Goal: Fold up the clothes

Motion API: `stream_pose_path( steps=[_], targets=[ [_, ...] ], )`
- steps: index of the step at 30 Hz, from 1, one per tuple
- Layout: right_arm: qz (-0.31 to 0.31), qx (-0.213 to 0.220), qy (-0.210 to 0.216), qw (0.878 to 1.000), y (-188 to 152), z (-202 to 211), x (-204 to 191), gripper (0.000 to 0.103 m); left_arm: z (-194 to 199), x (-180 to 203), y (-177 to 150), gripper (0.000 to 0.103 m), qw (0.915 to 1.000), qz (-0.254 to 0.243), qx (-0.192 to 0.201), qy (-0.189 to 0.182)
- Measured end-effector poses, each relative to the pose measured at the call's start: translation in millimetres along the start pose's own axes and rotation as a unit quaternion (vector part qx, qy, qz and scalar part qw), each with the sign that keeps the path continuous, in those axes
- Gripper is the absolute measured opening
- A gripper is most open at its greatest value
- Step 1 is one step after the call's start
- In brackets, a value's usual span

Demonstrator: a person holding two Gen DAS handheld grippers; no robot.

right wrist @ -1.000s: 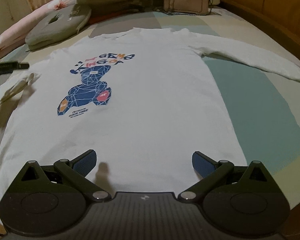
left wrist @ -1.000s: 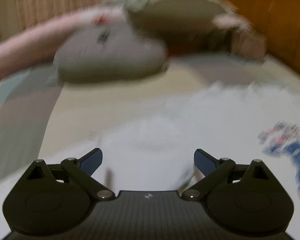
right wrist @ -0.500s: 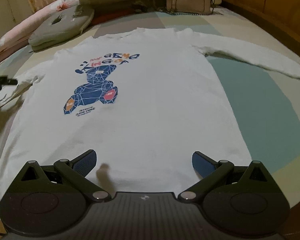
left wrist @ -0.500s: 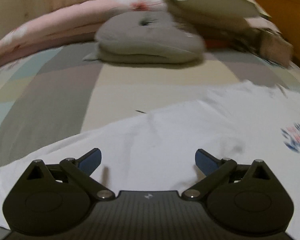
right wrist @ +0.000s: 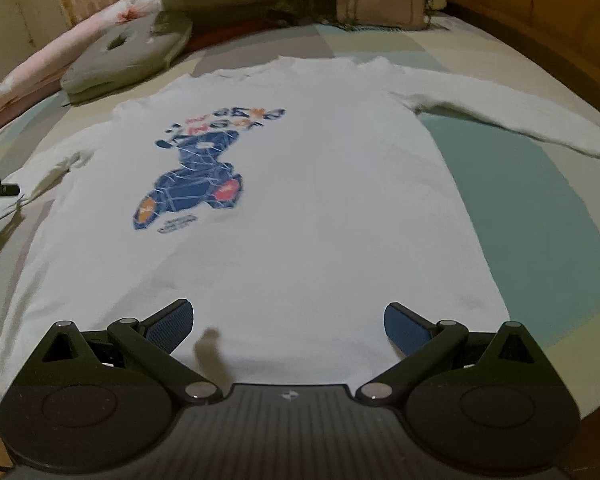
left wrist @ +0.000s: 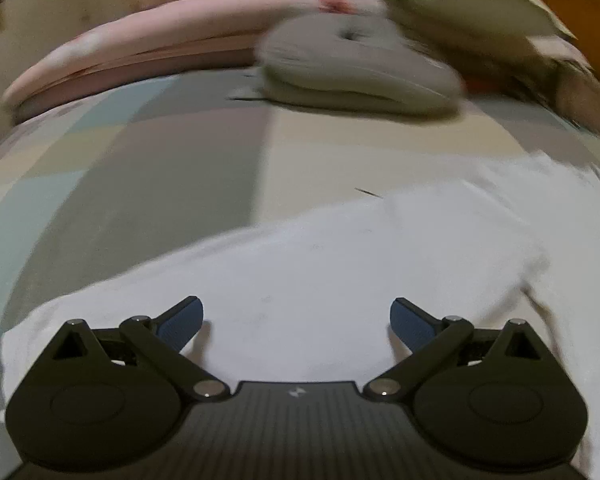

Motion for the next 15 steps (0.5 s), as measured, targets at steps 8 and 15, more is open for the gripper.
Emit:
stream_pose_path(
  steps=[8, 15],
  targets=[
    [0.027, 0.020, 0.041, 0.999, 10, 12, -18, 0.103, -3, -73, -30, 0.101, 0.9995, 0.028, 0.013, -0.004],
    [0.036, 0.018, 0.064, 0.997, 14, 13, -31, 0.103, 9, -135, -19, 0.099, 0.9848, 0.173, 0.017, 0.013]
  ],
)
Point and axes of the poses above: each gripper's, at about its wrist camera, not at the fingertips, and z roughly against the way its jaws point, x to its right, y to its top, the point moved 4 cm from there along -z, roughly the way its jaws point, and after that the axes turned 7 degrees about x, right-handed, at the moved point
